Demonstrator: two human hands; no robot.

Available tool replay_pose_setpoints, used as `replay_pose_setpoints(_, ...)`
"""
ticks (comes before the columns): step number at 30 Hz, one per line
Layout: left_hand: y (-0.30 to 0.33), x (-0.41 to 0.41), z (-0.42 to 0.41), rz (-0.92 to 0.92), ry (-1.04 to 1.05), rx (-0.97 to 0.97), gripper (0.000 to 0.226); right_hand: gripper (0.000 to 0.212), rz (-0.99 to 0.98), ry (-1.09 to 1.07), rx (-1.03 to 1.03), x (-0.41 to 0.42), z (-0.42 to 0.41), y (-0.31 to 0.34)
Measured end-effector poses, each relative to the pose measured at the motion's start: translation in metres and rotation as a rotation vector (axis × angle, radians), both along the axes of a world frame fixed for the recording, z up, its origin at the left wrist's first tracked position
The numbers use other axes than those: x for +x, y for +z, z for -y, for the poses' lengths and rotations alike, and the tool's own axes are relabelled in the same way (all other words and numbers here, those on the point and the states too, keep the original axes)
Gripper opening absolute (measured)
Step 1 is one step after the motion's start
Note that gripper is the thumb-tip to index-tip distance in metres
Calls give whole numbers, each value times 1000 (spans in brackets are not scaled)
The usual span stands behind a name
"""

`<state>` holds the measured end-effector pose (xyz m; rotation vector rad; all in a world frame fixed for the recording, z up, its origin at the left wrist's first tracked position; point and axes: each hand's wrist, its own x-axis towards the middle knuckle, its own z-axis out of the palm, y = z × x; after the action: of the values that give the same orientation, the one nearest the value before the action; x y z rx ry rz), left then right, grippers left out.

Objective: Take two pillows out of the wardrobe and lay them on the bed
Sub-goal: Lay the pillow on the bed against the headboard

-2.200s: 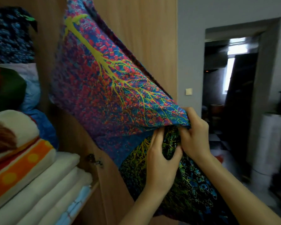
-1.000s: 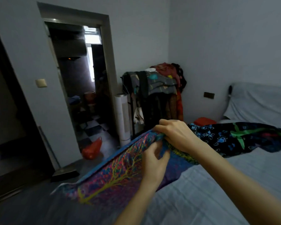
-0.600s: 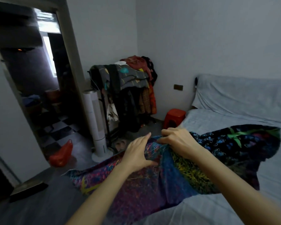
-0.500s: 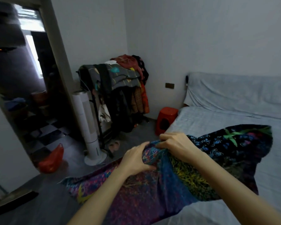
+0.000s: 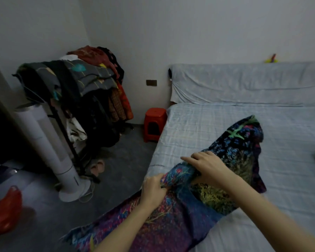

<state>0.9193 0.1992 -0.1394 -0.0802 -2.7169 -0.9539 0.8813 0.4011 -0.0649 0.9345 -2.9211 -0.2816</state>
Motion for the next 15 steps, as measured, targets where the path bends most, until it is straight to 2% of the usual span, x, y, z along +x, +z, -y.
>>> replay_pose_setpoints(2,-7,-5,5,0,-9,9,16,101,5,-59,65,-2,-4,-8)
replay_pose_setpoints(4,-13,-9,9,15,-29,-10,16,104,1,-89,80,-2,-1,-20)
replay_pose_setpoints(7,-16,-14,13,35,-36,-19,15,87,-7,-119,43,-4,3,-34)
replay_pose_setpoints(11,-12,-19,16,36,-34,0,7,42,-83,-118,-69,-5,7,-36)
replay_pose_setpoints(15,-2,-25,21,-8,-35,4,20,34,-144,-75,-86,-11,11,-22)
